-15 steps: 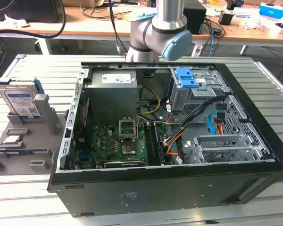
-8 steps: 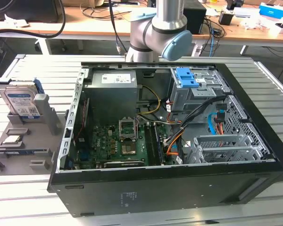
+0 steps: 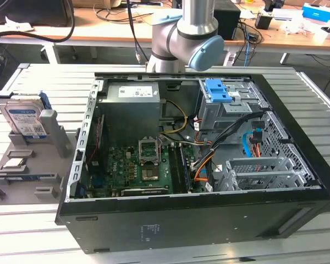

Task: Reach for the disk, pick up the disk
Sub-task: 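Pick up the disk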

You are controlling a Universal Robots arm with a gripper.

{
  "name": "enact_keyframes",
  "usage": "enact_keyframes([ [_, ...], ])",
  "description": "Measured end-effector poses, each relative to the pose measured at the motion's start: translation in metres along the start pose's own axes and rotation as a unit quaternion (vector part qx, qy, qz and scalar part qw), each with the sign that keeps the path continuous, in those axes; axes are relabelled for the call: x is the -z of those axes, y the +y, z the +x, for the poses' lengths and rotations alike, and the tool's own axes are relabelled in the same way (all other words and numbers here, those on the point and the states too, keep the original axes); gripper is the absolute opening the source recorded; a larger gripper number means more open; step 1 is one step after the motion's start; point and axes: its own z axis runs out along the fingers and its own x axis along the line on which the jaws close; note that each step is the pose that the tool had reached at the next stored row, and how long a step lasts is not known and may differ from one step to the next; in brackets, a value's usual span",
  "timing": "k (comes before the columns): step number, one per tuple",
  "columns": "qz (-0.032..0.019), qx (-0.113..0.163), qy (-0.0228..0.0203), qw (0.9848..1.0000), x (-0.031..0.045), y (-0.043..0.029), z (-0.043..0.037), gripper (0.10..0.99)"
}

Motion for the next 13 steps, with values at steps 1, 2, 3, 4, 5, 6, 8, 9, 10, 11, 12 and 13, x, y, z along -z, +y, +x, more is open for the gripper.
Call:
enact_keyframes([
  [1, 0.0000, 0.008, 0.0003, 1.0000, 0.0000, 0.0000, 0.0000, 0.106],
  [2, 0.0000, 0.017, 0.0007, 0.9999, 0.0000, 0.0000, 0.0000, 0.106],
  [3, 0.0000, 0.029, 0.0011, 0.9996, 0.0000, 0.0000, 0.0000, 0.106],
  [4, 0.0000, 0.039, 0.0015, 0.9992, 0.0000, 0.0000, 0.0000, 0.106],
  [5, 0.0000, 0.048, 0.0019, 0.9989, 0.0000, 0.0000, 0.0000, 0.106],
  [6, 0.0000, 0.053, 0.0020, 0.9986, 0.0000, 0.0000, 0.0000, 0.106],
  [8, 0.0000, 0.066, 0.0025, 0.9978, 0.0000, 0.0000, 0.0000, 0.106],
  [9, 0.0001, 0.076, 0.0029, 0.9971, 0.0000, 0.0000, 0.0000, 0.106],
  [10, 0.0000, 0.082, 0.0032, 0.9966, 0.0000, 0.0000, 0.0000, 0.106],
  [11, 0.0001, 0.093, 0.0036, 0.9956, 0.0000, 0.0000, 0.0000, 0.106],
  [12, 0.0000, 0.102, 0.0039, 0.9948, 0.0000, 0.0000, 0.0000, 0.106],
  [13, 0.0001, 0.113, 0.0043, 0.9936, 0.0000, 0.0000, 0.0000, 0.106],
])
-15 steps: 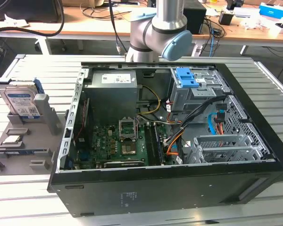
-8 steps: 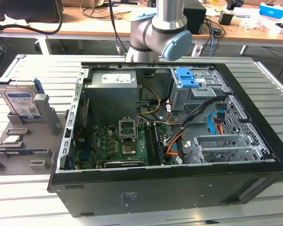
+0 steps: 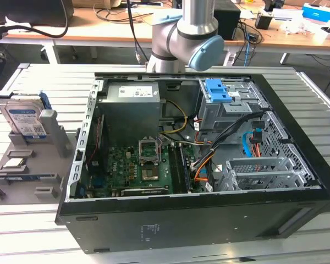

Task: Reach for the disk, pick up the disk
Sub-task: 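Pick up the disk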

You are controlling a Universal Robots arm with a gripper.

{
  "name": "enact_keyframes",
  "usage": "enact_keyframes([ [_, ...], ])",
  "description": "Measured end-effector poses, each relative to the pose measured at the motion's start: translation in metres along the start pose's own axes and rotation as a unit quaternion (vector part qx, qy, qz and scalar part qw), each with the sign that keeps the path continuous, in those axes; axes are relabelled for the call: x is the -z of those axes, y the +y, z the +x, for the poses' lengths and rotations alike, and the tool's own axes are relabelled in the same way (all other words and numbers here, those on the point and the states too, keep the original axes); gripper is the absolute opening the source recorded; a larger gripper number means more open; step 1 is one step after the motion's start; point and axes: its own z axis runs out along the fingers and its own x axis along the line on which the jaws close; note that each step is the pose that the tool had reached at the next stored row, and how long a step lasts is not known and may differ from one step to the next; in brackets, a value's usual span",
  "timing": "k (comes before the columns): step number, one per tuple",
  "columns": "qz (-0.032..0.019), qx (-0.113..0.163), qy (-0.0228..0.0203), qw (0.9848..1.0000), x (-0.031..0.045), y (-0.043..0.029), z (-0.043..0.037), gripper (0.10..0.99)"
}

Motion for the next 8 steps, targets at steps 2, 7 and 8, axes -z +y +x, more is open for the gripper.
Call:
enact_keyframes([
  [2, 0.0000, 0.013, 0.0005, 0.9999, 0.0000, 0.0000, 0.0000, 0.106],
  [7, 0.0000, 0.036, 0.0014, 0.9993, 0.0001, 0.0000, 0.0000, 0.106],
  [8, 0.0000, 0.045, 0.0018, 0.9990, 0.0000, 0.0000, 0.0000, 0.106],
])
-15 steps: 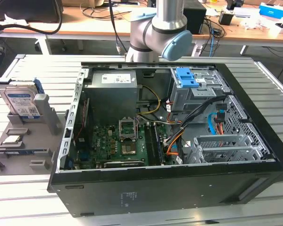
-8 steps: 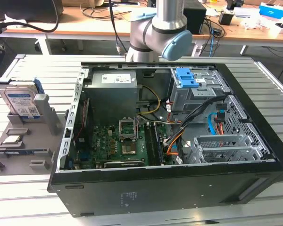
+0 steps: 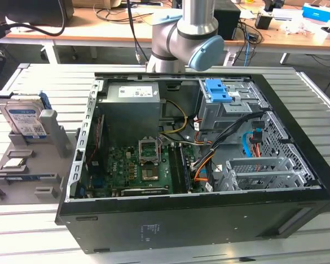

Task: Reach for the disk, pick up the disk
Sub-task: 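Pick up the disk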

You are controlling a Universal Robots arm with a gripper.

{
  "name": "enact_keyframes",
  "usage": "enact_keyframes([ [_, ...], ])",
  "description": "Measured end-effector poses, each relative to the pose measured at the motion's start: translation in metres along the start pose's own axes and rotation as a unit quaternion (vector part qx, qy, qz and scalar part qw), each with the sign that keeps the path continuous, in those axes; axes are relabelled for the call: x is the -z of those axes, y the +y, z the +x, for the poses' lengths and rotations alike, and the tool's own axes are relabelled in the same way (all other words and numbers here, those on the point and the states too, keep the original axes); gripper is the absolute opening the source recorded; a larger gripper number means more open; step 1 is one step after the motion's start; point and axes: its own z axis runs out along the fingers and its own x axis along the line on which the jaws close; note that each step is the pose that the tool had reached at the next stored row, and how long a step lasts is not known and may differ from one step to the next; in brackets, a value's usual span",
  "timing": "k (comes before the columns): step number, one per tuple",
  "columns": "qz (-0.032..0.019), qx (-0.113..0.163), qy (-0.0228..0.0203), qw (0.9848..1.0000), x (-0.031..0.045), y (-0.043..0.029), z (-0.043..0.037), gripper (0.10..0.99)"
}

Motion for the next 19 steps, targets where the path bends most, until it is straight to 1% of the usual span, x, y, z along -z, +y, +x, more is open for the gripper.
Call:
enact_keyframes([
  [3, 0.0000, 0.029, 0.0011, 0.9996, 0.0000, 0.0000, 0.0000, 0.106],
  [8, 0.0000, 0.056, 0.0021, 0.9984, 0.0000, 0.0000, 0.0000, 0.106],
  [14, 0.0001, 0.095, 0.0036, 0.9955, 0.0000, 0.0000, 0.0000, 0.106],
  [15, 0.0001, 0.104, 0.0039, 0.9946, 0.0000, 0.0000, 0.0000, 0.106],
  [18, 0.0001, 0.120, 0.0045, 0.9928, 0.0000, 0.0000, 0.0000, 0.106],
  [19, 0.0001, 0.128, 0.0049, 0.9918, 0.0000, 0.0000, 0.0000, 0.106],
])
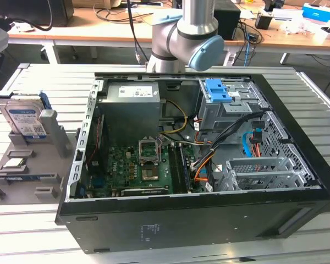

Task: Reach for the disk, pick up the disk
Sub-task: 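Pick up the disk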

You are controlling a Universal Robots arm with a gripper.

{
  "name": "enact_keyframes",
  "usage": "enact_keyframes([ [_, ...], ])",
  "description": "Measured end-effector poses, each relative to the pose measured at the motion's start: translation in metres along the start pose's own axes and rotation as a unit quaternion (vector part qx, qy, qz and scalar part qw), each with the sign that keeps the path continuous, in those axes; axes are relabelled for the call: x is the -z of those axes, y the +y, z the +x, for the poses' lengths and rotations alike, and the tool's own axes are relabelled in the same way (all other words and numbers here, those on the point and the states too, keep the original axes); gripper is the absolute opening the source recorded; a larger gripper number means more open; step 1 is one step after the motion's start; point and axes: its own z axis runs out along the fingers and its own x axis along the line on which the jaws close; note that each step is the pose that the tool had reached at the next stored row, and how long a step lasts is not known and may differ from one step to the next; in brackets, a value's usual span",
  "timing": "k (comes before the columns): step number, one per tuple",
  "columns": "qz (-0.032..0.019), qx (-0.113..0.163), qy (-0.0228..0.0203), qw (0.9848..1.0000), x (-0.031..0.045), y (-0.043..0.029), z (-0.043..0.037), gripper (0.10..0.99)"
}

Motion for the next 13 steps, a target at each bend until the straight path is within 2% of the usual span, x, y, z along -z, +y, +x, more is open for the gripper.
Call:
enact_keyframes([
  [3, 0.0000, 0.016, 0.0006, 0.9999, 0.0000, 0.0000, 0.0000, 0.106],
  [6, 0.0000, 0.043, 0.0016, 0.9991, 0.0000, 0.0000, 0.0000, 0.106],
  [11, 0.0000, 0.078, 0.0030, 0.9969, 0.0000, 0.0000, 0.0000, 0.106],
  [13, 0.0000, 0.096, 0.0037, 0.9953, 0.0000, 0.0000, 0.0000, 0.106],
])
